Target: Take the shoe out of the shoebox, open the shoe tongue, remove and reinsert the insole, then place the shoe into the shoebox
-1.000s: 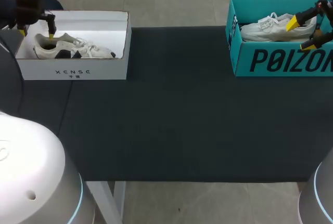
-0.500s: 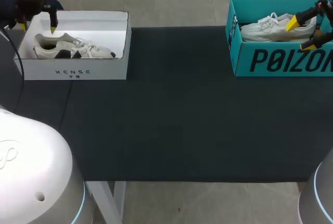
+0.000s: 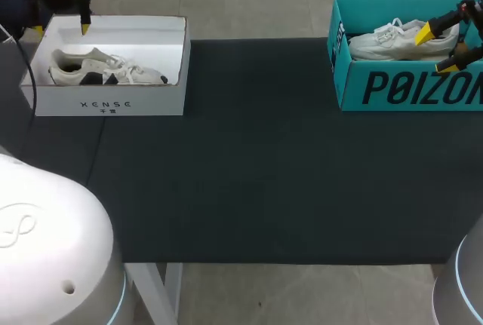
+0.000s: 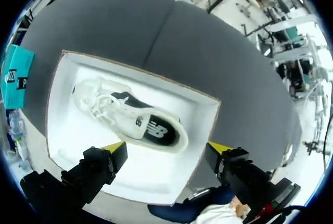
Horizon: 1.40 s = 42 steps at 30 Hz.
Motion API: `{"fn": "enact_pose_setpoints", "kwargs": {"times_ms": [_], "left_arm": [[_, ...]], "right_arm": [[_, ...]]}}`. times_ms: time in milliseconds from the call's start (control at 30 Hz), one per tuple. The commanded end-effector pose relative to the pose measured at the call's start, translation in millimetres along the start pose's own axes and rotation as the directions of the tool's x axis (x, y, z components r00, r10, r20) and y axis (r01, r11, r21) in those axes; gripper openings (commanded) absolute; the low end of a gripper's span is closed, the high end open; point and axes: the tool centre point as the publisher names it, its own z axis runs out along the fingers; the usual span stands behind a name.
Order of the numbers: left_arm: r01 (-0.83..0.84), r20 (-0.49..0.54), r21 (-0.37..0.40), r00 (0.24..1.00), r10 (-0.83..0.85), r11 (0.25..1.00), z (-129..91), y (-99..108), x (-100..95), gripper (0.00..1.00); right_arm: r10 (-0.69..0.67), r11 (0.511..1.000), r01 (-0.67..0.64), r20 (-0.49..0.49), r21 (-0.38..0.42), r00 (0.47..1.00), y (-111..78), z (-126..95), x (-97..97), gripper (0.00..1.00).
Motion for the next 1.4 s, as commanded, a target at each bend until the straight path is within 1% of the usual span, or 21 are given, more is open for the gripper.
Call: {"fn": "enact_pose_setpoints", "kwargs": {"times_ms": [33, 100, 133, 667, 700, 733, 800, 833, 867, 900, 933, 967, 1000, 1100, 1133, 1167, 1200, 1233, 1300, 1367, 1400], "left_arm": [[0.696, -0.031, -0.047, 0.716, -0.698, 0.716, -15, -29, -12.1, 1.0], [0.801, -0.043, -0.026, 0.597, -0.801, 0.599, -18, -38, -16.6, 1.0], [0.786, -0.041, 0.014, 0.618, -0.785, 0.618, -20, -45, -19.5, 1.0], [0.786, -0.041, 0.014, 0.618, -0.785, 0.618, -20, -45, -19.5, 1.0], [0.849, -0.045, 0.061, 0.528, -0.848, 0.525, -23, -40, -23.8, 1.0], [0.89, 0.021, 0.029, 0.454, -0.891, 0.455, -25, -40, -25.7, 1.0], [0.952, -0.026, 0.119, 0.288, -0.957, 0.283, -33, -43, -29.3, 1.0], [0.98, -0.03, 0.096, 0.178, -0.984, 0.175, -35, -45, -30.6, 1.0], [0.985, 0.01, 0.107, 0.132, -0.991, 0.132, -38, -49, -32.3, 1.0], [0.991, 0.048, 0.111, 0.065, -0.997, 0.07, -41, -55, -34.0, 1.0], [0.994, 0.046, 0.11, 0.012, -0.999, 0.017, -43, -58, -36.8, 1.0], [0.988, -0.009, 0.154, -0.017, -1.0, -0.018, -46, -62, -39.3, 1.0], [0.986, -0.015, 0.146, -0.075, -0.997, -0.076, -48, -65, -41.4, 1.0], [0.973, -0.045, 0.144, -0.178, -0.983, -0.183, -49, -73, -50.2, 1.0], [0.969, -0.057, 0.141, -0.194, -0.979, -0.201, -50, -76, -52.4, 1.0], [0.954, -0.08, 0.145, -0.252, -0.964, -0.262, -50, -78, -54.1, 1.0], [0.951, -0.094, 0.144, -0.263, -0.96, -0.275, -50, -78, -54.4, 1.0], [0.94, -0.114, 0.144, -0.296, -0.948, -0.31, -50, -81, -56.7, 1.0], [0.928, -0.14, 0.132, -0.329, -0.934, -0.347, -50, -87, -60.3, 1.0], [0.913, -0.158, 0.135, -0.364, -0.918, -0.385, -52, -91, -62.9, 1.0], [0.915, -0.162, 0.129, -0.362, -0.918, -0.383, -53, -95, -66.0, 1.0]], "right_arm": [[0.001, 1.0, -0.001, 0.003, 0.002, 1.0, 0.5, 0, 0.2, 1.0], [0.001, 1.0, -0.001, 0.003, 0.002, 1.0, 0.5, 0, 0.2, 1.0], [0.001, 1.0, -0.001, 0.003, 0.002, 1.0, 0.5, 0, 0.2, 1.0], [0.001, 1.0, -0.001, 0.003, 0.002, 1.0, 0.5, 0, 0.2, 1.0], [0.001, 1.0, -0.001, 0.003, 0.002, 1.0, 0.5, 0, 0.2, 1.0], [0.001, 1.0, -0.001, 0.003, 0.002, 1.0, 0.5, 0, 0.2, 1.0], [0.001, 1.0, -0.001, 0.003, 0.002, 1.0, 0.5, 0, 0.2, 1.0], [0.001, 1.0, -0.001, 0.003, 0.002, 1.0, 0.5, 0, 0.2, 1.0], [0.001, 1.0, -0.001, 0.003, 0.002, 1.0, 0.5, 0, 0.2, 1.0], [0.001, 1.0, -0.001, 0.003, 0.002, 1.0, 0.5, 0, 0.2, 1.0], [0.001, 1.0, -0.001, 0.003, 0.002, 1.0, 0.5, 0, 0.2, 1.0], [0.001, 1.0, -0.001, 0.003, 0.002, 1.0, 0.5, 0, 0.2, 1.0], [0.001, 1.0, -0.001, 0.003, 0.002, 1.0, 0.5, 0, 0.2, 1.0], [0.001, 1.0, -0.001, 0.003, 0.002, 1.0, 0.5, 0, 0.2, 1.0], [0.001, 1.0, -0.001, 0.003, 0.002, 1.0, 0.5, 0, 0.2, 1.0], [-0.018, 1.0, 0.018, 0.027, 0.005, 0.999, 6.5, -5, -2.4, 1.0], [-0.025, 1.0, 0.025, 0.051, 0.004, 0.998, 9.9, -7, -4.8, 1.0], [-0.038, 0.999, 0.039, 0.103, -0.007, 0.994, 16.6, -12, -10.5, 1.0], [-0.06, 0.998, 0.061, 0.147, -0.007, 0.987, 28.1, -18, -20.3, 1.0], [-0.08, 0.996, 0.086, 0.243, -0.014, 0.967, 40.0, -25, -31.3, 1.0], [-0.087, 0.996, 0.092, 0.295, -0.003, 0.952, 46.3, -27, -38.8, 1.0]]}}
